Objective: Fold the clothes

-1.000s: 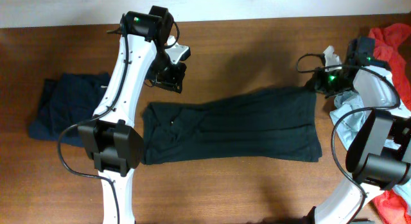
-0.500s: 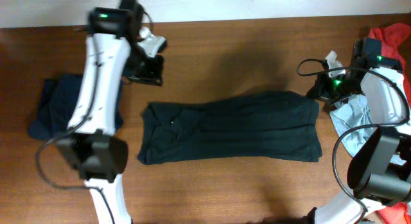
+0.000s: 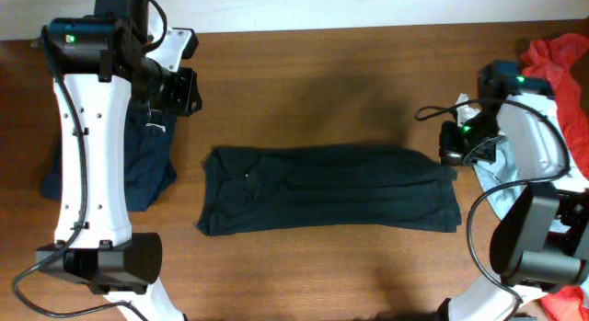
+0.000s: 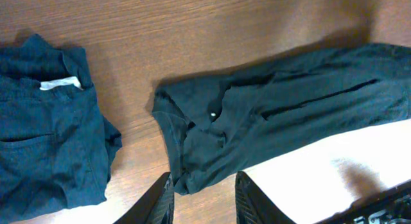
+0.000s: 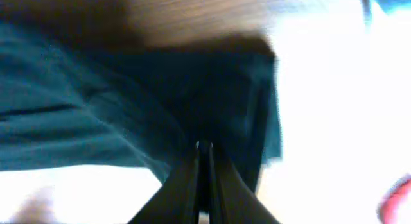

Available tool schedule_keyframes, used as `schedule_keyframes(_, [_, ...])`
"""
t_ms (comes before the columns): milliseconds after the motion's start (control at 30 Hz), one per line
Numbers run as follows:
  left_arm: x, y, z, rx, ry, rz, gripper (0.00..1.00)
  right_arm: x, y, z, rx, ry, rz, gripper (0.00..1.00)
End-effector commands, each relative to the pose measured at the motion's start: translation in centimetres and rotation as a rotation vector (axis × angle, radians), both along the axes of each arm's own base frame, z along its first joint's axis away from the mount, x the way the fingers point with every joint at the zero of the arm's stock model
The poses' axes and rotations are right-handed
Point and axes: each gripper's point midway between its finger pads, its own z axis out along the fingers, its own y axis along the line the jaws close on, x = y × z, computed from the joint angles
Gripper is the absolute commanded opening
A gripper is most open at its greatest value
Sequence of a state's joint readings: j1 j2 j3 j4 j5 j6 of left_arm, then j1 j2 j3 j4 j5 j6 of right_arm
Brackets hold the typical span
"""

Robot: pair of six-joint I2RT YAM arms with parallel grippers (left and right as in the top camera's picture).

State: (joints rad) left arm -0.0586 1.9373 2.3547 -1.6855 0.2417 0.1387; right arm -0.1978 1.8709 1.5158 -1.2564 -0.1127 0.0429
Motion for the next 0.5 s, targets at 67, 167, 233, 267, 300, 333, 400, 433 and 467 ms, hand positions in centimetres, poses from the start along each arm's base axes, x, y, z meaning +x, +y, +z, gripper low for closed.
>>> schedule_keyframes(67, [-0.2,0.2,0.8,0.005,-0.025,-0.007,0.32,-1.6,-2.5,1.0,-0.271,0.076,-0.069,0.04])
schedule_keyframes(167, [-0.4,0.3,1.1,0.005,-0.034,-0.005,0.37,-2.0,-2.3,0.9,-0.283,0.093,-0.069,0.05])
schedule_keyframes(233, [-0.6,0.4,1.6,0.004,-0.048,-0.001,0.37,-2.2,-2.1,0.7,-0.283,0.101,-0.063,0.05])
schedule_keyframes(267, [-0.8,0.5,2.0,0.004,-0.059,-0.001,0.38,-2.2,-2.1,0.6,-0.281,0.102,-0.063,0.05])
schedule_keyframes(300, [-1.0,0.5,2.3,0.003,-0.067,-0.001,0.39,-2.3,-2.0,0.4,-0.278,0.105,-0.063,0.05])
schedule_keyframes(333, [-1.2,0.5,2.8,0.003,-0.081,-0.001,0.41,-2.4,-1.9,0.2,-0.275,0.108,-0.063,0.06])
schedule_keyframes(400, [-1.8,0.5,3.6,0.001,-0.106,-0.001,0.42,-2.5,-1.9,-0.3,-0.275,0.108,-0.063,0.06])
schedule_keyframes(433, [-2.1,0.5,4.2,0.001,-0.121,-0.001,0.43,-2.4,-1.9,-0.5,-0.274,0.106,-0.063,0.06])
schedule_keyframes(467, [-2.4,0.5,4.6,0.0,-0.133,-0.001,0.44,-2.3,-1.9,-0.6,-0.275,0.1,-0.064,0.05])
